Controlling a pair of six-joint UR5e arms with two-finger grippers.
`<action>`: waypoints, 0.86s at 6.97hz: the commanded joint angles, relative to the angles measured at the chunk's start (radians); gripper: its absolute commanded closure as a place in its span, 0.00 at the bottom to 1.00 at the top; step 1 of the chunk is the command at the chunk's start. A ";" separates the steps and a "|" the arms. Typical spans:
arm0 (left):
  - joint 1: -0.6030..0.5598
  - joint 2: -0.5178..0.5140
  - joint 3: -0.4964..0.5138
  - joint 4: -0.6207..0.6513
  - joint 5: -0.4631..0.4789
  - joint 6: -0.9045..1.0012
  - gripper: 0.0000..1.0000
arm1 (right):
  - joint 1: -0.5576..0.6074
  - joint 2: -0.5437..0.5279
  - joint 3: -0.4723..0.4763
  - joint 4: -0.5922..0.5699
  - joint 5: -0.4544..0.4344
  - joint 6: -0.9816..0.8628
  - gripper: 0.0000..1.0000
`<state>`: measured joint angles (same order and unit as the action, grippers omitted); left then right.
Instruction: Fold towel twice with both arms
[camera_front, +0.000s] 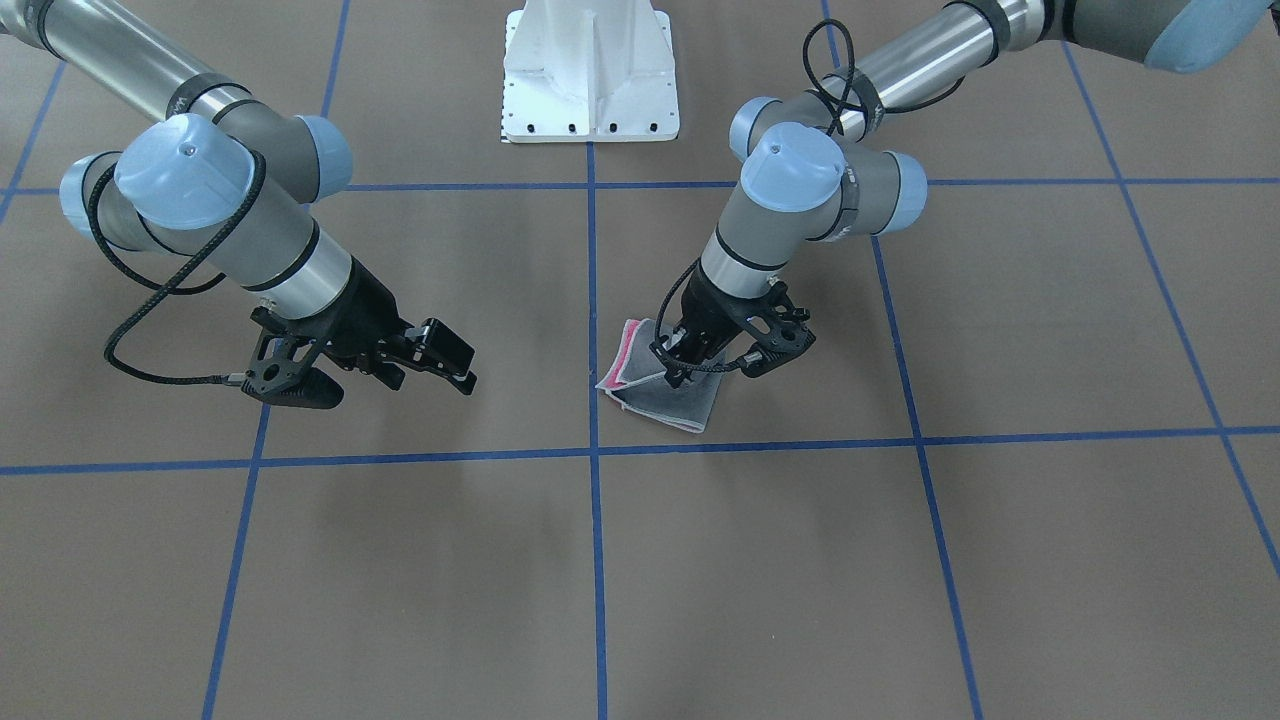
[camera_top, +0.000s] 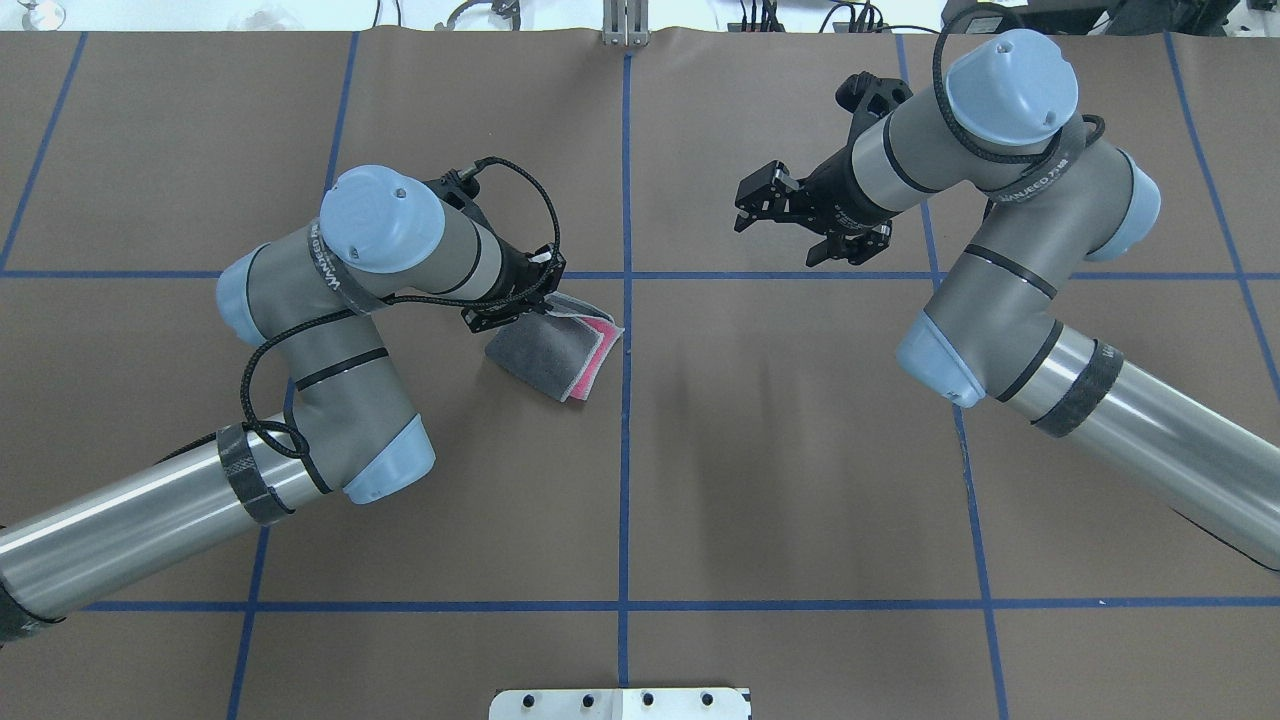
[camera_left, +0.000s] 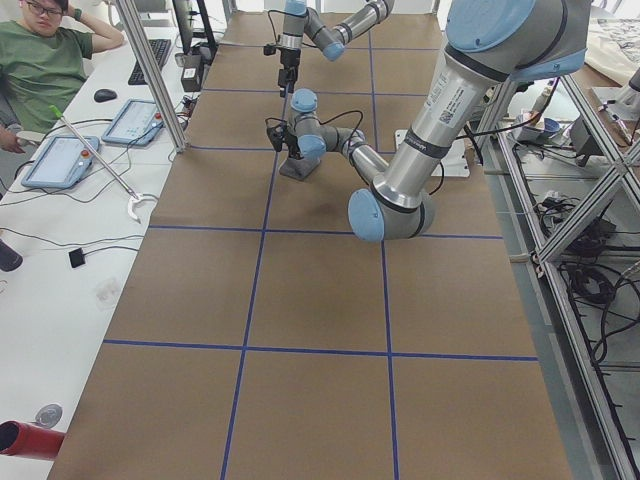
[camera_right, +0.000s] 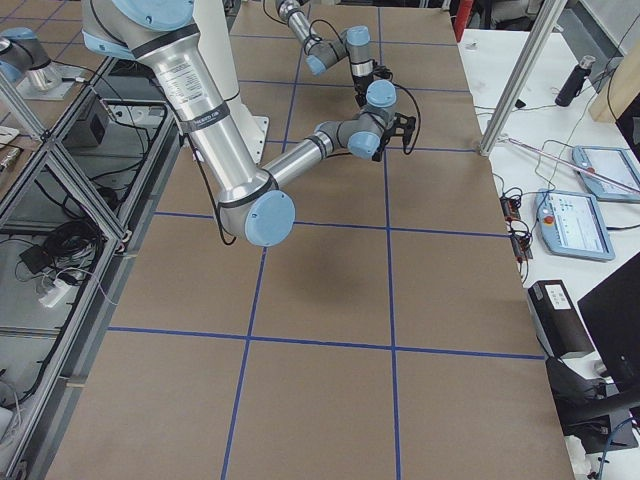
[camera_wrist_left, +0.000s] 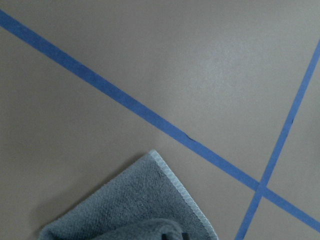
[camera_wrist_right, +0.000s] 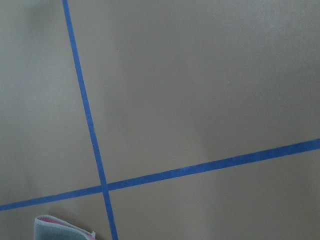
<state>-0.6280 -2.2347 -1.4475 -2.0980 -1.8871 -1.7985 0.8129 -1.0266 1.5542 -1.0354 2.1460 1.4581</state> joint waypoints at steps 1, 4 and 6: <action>-0.025 0.001 0.001 -0.022 -0.046 0.001 1.00 | 0.005 0.000 -0.009 0.002 0.000 -0.002 0.00; -0.041 0.009 0.001 -0.063 -0.067 0.001 1.00 | 0.006 -0.001 -0.014 0.002 0.000 -0.004 0.00; -0.076 0.039 -0.001 -0.066 -0.128 0.007 1.00 | 0.006 -0.001 -0.016 0.002 0.000 -0.004 0.00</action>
<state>-0.6830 -2.2137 -1.4468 -2.1613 -1.9805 -1.7943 0.8191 -1.0272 1.5395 -1.0339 2.1460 1.4543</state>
